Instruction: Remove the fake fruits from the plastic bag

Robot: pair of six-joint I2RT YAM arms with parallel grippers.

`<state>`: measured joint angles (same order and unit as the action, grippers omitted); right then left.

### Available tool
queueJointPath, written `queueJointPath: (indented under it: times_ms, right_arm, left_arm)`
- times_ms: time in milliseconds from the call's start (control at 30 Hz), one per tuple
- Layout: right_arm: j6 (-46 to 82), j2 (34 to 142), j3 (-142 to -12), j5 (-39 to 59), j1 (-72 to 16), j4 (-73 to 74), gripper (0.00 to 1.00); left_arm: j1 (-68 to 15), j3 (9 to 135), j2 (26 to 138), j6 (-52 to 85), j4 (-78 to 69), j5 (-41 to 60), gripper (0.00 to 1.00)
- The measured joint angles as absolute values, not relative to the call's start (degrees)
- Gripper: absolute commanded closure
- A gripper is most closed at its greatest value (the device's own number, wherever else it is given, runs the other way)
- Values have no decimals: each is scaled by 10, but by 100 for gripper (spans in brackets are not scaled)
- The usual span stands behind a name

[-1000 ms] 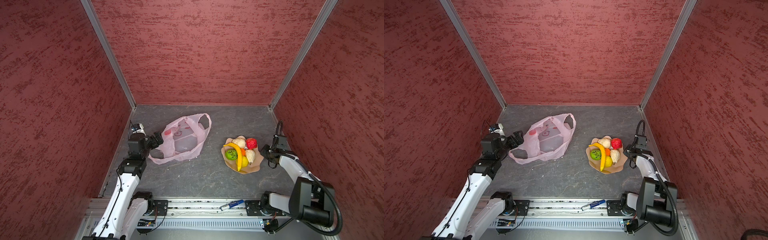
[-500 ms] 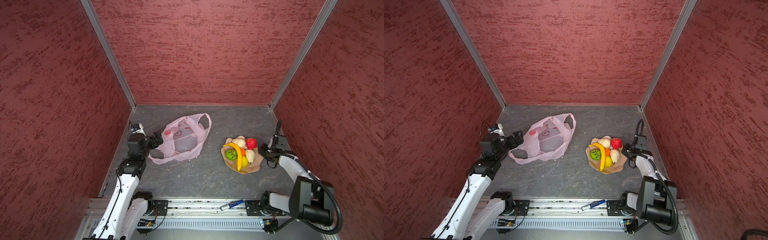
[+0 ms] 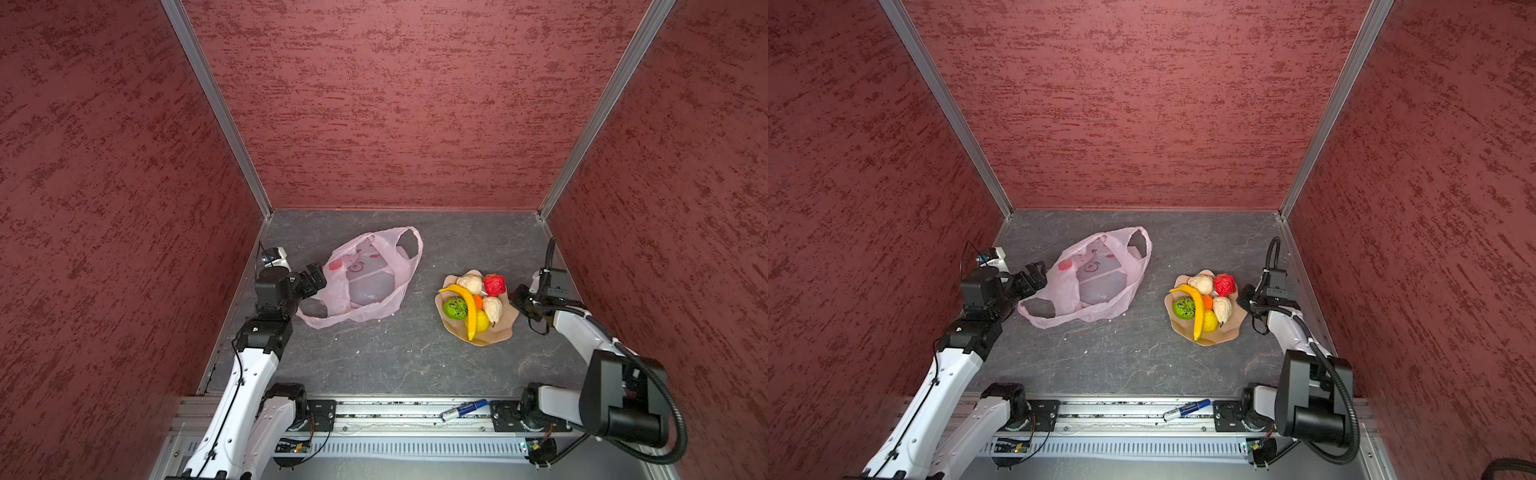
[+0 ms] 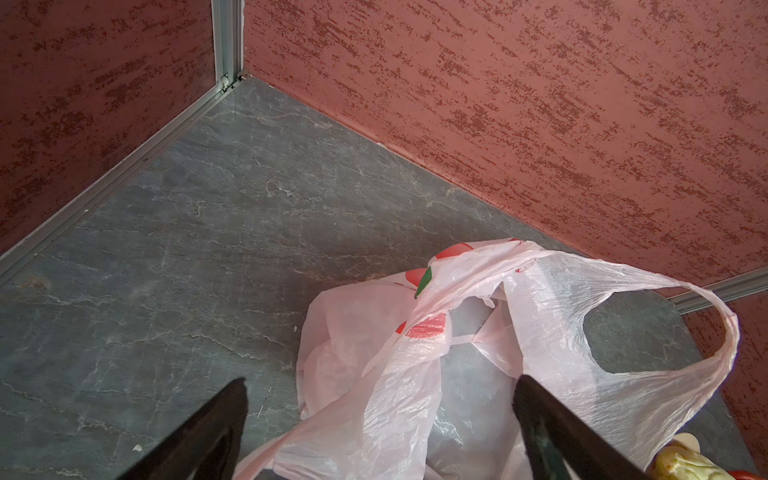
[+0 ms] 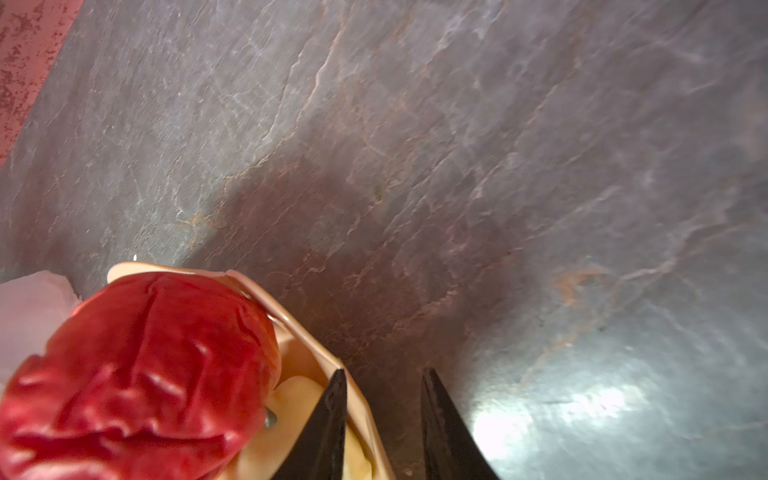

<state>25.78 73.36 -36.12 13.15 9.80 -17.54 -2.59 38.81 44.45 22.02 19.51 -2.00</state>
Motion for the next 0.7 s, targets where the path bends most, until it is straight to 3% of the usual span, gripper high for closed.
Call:
queueJointPath:
  times_ms: [433,700]
  right_arm:
    - [304,751,-361,133,15,-147,68]
    - [312,732,-361,116,8,-153,45]
  left_arm:
    - [-26,388,432,220,197,-20,0]
    - [10,382,448,221,187,-9,0]
